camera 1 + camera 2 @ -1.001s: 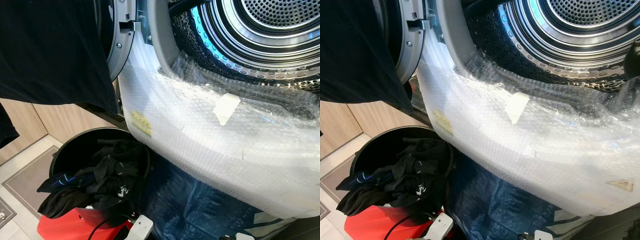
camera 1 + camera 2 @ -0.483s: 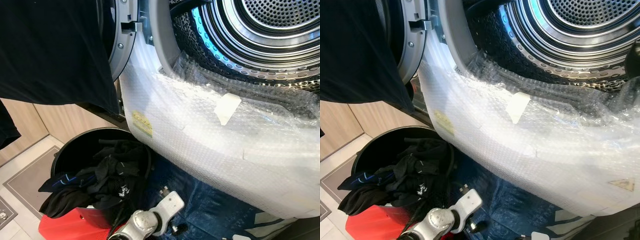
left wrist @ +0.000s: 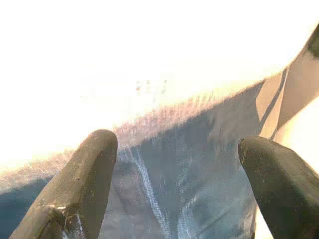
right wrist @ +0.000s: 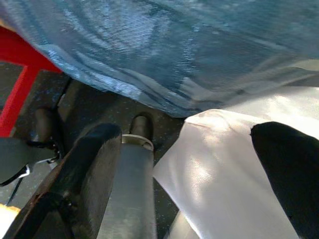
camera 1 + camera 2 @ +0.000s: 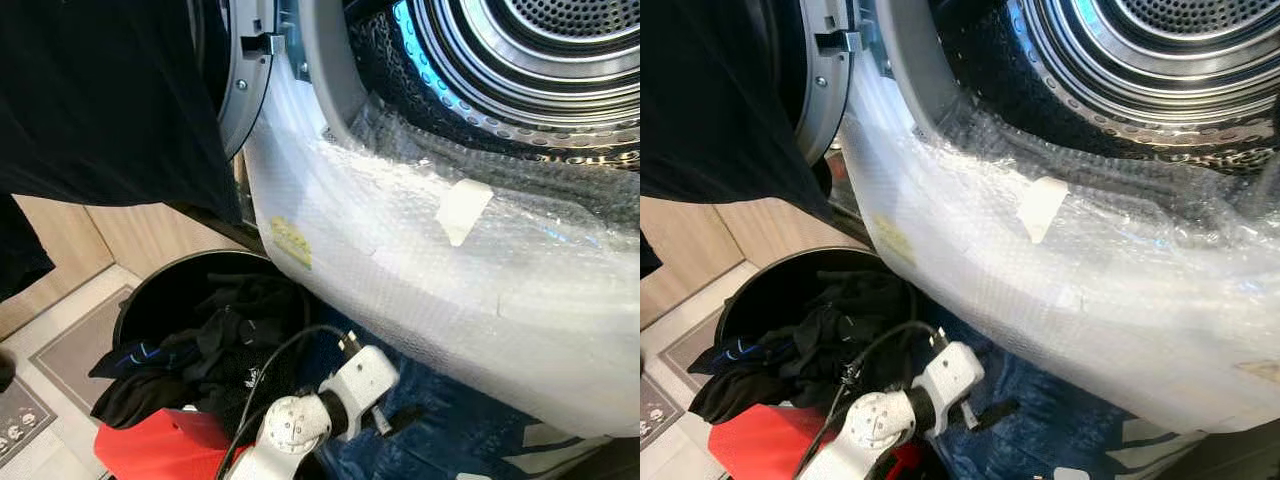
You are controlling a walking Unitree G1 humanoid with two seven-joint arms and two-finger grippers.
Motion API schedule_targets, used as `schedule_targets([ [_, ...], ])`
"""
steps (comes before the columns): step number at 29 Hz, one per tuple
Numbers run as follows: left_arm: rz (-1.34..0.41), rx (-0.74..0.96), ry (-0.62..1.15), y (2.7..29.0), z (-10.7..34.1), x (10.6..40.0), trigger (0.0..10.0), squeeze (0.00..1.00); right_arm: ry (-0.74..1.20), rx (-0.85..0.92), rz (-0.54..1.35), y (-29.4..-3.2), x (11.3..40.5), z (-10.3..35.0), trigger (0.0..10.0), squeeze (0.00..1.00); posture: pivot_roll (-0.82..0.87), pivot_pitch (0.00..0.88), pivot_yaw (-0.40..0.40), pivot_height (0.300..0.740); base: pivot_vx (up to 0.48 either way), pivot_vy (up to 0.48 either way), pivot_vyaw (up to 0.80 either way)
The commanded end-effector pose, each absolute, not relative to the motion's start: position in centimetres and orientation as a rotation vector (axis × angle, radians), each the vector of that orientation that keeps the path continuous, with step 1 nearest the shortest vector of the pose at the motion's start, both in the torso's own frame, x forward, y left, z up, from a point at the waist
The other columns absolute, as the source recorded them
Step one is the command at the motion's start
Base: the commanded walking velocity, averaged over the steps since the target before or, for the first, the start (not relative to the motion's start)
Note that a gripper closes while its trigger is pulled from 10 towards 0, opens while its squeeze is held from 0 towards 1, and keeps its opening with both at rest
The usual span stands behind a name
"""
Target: Clothes washing
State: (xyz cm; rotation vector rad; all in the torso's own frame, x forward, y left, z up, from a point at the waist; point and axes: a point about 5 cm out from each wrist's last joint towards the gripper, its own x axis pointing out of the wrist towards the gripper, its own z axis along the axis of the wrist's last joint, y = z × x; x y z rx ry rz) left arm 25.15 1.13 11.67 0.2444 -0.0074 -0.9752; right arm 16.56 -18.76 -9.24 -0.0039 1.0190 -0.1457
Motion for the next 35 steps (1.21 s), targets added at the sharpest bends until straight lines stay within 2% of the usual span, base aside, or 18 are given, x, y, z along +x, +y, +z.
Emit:
schedule_targets([
  [1,-0.990,0.248,-0.020,1.1,12.5,24.3,10.0,0.00,1.034,-0.014,-0.143,-18.8,16.0,-9.5,10.0,0.00,0.09,0.136,-0.026,0.740,0.000,0.000,0.00],
  [2,-0.979,0.291,-0.043,1.7,13.3,23.8,10.0,0.00,1.037,-0.022,-0.136,-18.7,16.0,-9.5,10.0,0.00,0.08,0.139,-0.026,0.740,0.000,0.000,0.00],
  [7,-0.896,0.261,-0.087,3.2,16.0,22.6,10.0,0.00,1.041,-0.031,-0.127,-18.5,15.8,-9.6,10.0,0.00,0.10,0.144,-0.022,0.740,0.000,0.000,0.00],
  [9,-0.725,0.243,-0.155,5.3,18.4,23.0,10.0,0.00,1.043,-0.037,-0.122,-18.5,15.7,-9.6,10.0,0.00,0.10,0.145,-0.020,0.740,0.000,0.000,0.00],
  [12,-0.649,0.233,-0.156,6.7,19.0,23.1,10.0,0.00,1.045,-0.039,-0.119,-18.4,15.6,-9.7,10.0,0.00,0.10,0.148,-0.022,0.740,0.000,0.000,0.00],
  [16,-0.394,0.260,-0.133,11.0,18.7,23.5,10.0,0.00,1.048,-0.047,-0.109,-18.3,15.6,-9.7,10.0,0.00,0.13,0.153,-0.029,0.740,0.000,0.000,0.00],
  [19,-0.282,0.274,-0.117,13.0,18.7,23.5,10.0,0.00,1.050,-0.049,-0.107,-18.3,15.6,-9.7,10.0,0.00,0.14,0.154,-0.030,0.740,0.000,0.000,0.00],
  [24,0.031,0.210,-0.046,17.8,17.7,24.3,10.0,0.00,1.047,-0.063,-0.092,-18.1,15.8,-9.6,10.0,0.00,0.14,0.153,-0.038,0.740,0.000,0.000,0.00],
  [25,0.031,0.210,-0.046,17.8,17.7,24.3,10.0,0.00,1.047,-0.063,-0.092,-18.1,15.8,-9.6,10.0,0.00,0.14,0.153,-0.038,0.740,0.000,0.000,0.00],
  [26,0.107,0.201,-0.028,19.2,17.3,24.6,10.0,0.00,1.045,-0.063,-0.092,-18.1,15.9,-9.6,10.0,0.00,0.14,0.149,-0.039,0.740,0.000,0.000,0.00],
  [28,0.144,0.174,0.001,20.1,16.7,24.8,10.0,0.00,1.045,-0.064,-0.092,-18.1,15.9,-9.6,10.0,0.00,0.14,0.149,-0.039,0.740,0.000,0.000,0.00],
  [30,0.182,0.057,0.066,21.4,15.4,25.0,10.0,0.00,1.046,-0.067,-0.090,-18.2,15.9,-9.6,10.0,0.00,0.14,0.149,-0.039,0.740,0.000,0.000,0.00],
  [32,0.211,0.103,0.070,22.9,15.1,25.0,10.0,0.00,1.045,-0.068,-0.090,-18.2,15.9,-9.6,10.0,0.00,0.14,0.144,-0.047,0.740,0.000,0.000,0.00],
  [35,0.245,0.067,0.074,23.9,14.7,24.9,10.0,0.00,1.044,-0.069,-0.090,-18.2,16.0,-9.6,10.0,0.00,0.14,0.144,-0.047,0.740,0.000,0.000,0.00],
])
